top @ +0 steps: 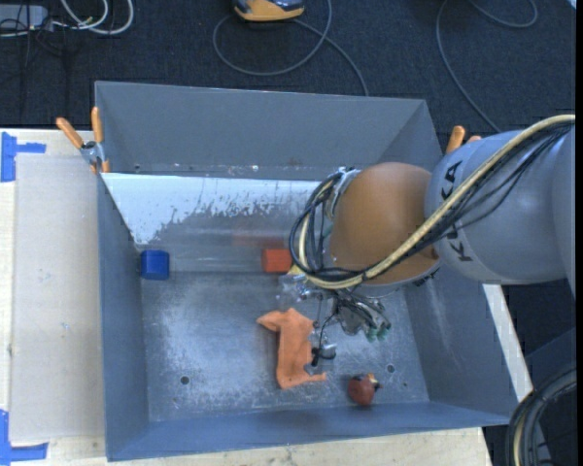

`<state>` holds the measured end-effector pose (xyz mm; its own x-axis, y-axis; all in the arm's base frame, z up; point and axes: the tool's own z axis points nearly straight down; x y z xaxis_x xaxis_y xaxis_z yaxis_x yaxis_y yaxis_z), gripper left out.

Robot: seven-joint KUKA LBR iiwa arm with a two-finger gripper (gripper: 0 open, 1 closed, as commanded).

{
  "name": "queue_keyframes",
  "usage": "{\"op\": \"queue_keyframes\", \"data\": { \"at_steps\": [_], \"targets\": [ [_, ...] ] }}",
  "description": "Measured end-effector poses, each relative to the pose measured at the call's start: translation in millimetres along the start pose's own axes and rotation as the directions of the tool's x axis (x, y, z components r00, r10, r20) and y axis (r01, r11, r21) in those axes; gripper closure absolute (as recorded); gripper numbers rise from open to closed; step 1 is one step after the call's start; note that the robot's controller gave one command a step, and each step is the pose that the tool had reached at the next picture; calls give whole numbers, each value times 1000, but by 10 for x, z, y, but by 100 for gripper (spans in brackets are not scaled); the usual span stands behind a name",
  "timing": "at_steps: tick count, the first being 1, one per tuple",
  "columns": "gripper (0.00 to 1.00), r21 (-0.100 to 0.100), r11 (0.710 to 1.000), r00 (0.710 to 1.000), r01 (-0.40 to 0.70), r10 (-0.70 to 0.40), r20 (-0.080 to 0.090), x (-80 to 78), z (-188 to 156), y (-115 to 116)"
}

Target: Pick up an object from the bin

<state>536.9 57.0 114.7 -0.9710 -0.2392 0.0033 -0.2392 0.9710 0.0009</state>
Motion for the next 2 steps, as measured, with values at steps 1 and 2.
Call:
{"op": "queue_keyframes", "data": {
  "at_steps": [1,2],
  "targets": [
    [0,-1,999,999,42,-42,0,-4,200,-19],
    [0,-1,970,970,-241,241,-2,44,256,-75]
  ]
}}
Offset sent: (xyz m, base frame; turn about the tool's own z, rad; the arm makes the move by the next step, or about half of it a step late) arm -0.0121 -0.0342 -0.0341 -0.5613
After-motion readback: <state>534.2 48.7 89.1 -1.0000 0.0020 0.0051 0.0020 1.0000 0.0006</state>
